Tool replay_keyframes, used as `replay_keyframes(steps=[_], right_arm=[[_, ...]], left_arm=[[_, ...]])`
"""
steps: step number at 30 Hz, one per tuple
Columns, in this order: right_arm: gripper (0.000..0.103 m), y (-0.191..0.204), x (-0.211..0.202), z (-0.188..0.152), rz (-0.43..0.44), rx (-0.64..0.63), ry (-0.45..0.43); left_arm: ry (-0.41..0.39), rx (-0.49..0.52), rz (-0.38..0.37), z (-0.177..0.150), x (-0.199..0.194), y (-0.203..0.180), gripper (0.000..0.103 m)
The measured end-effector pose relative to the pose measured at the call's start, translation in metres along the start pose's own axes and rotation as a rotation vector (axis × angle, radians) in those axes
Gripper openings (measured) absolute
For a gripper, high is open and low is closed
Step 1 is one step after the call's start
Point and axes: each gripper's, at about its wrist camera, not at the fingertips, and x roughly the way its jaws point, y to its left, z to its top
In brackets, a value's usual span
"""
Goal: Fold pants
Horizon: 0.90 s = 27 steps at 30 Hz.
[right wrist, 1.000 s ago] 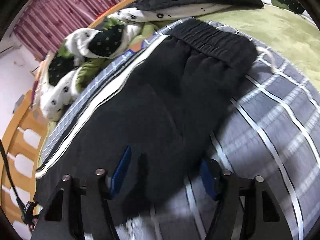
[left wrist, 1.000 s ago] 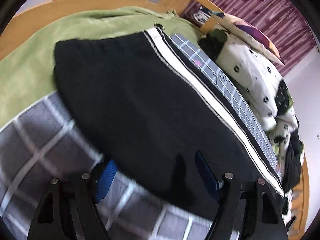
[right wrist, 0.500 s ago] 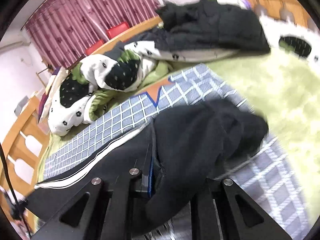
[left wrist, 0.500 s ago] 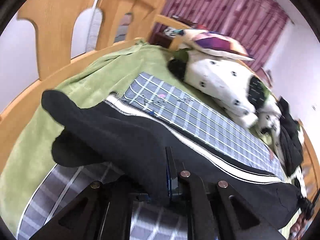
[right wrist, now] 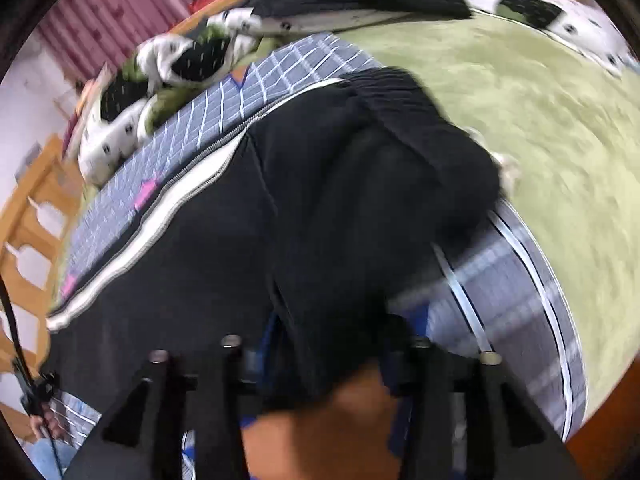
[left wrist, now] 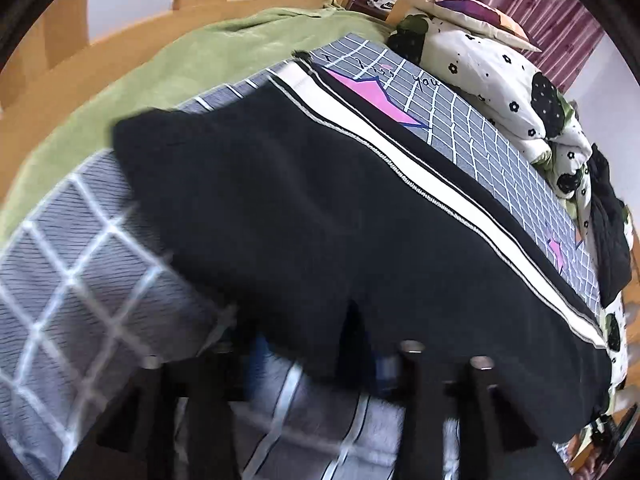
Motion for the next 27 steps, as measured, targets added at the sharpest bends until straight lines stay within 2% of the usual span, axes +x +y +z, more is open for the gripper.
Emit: replay_keyframes(steps=[2,5,7,10,11,12,13,14,15,16,18,19,20,22,24,25,27], right_arm=[[0.061,-0.015,-0.019,-0.006,0.044,0.049,-0.070],[0.071,-0.031,-0.025,0.001,0.095,0.148,-0.133],[0.074,-0.041,-0.011,0.014,0.142,0.228,-0.118],[0.080,-0.049,0.025,0.037,0.153,0.349,-0.077],[0.075,-0.053,0.037,0.044,0.146,0.402,-0.059],[0.064,-0.053,0.041,0.049,0.128,0.432,-0.065],[0.045,-0.047,0.036,0.061,0.031,0.423,-0.105],[0.040,-0.035,0.026,0.074,0.005,0.337,-0.148],[0.040,-0.026,0.018,0.083,0.011,0.265,-0.183],[0.040,-0.011,-0.002,0.094,0.039,0.160,-0.261],[0.041,0.000,-0.018,0.101,0.078,0.077,-0.326],[0.047,0.001,-0.018,0.102,0.067,0.053,-0.323],[0.057,0.000,-0.010,0.102,0.014,0.007,-0.287],[0.066,-0.014,0.011,0.095,-0.112,-0.012,-0.193],[0.066,-0.040,0.022,0.075,-0.184,-0.003,-0.065],[0.066,-0.049,0.021,0.065,-0.180,-0.002,-0.053],[0.069,-0.056,0.002,0.050,-0.184,0.000,-0.094]], left_arm=[[-0.046,0.037,0.037,-0.004,-0.015,0.001,0.064],[-0.075,0.102,0.080,-0.012,-0.030,-0.003,0.064],[-0.100,0.123,0.113,-0.018,-0.037,-0.007,0.064],[-0.132,0.136,0.137,-0.017,-0.045,-0.009,0.064],[-0.139,0.135,0.142,-0.017,-0.048,-0.009,0.064],[-0.147,0.133,0.145,-0.017,-0.051,-0.009,0.064],[-0.157,0.135,0.142,-0.016,-0.054,-0.009,0.064],[-0.169,0.140,0.135,-0.015,-0.059,-0.010,0.064],[-0.182,0.148,0.126,-0.014,-0.063,-0.010,0.064],[-0.197,0.162,0.114,-0.013,-0.068,-0.011,0.064],[-0.218,0.186,0.099,-0.011,-0.074,-0.015,0.064],[-0.222,0.194,0.094,-0.010,-0.075,-0.017,0.064],[-0.226,0.201,0.084,-0.009,-0.076,-0.018,0.064],[-0.229,0.196,0.063,-0.005,-0.075,-0.020,0.064],[-0.229,0.185,0.033,0.001,-0.073,-0.021,0.064],[-0.227,0.183,0.017,0.005,-0.071,-0.022,0.064],[-0.227,0.194,-0.010,0.018,-0.064,-0.027,0.064]])
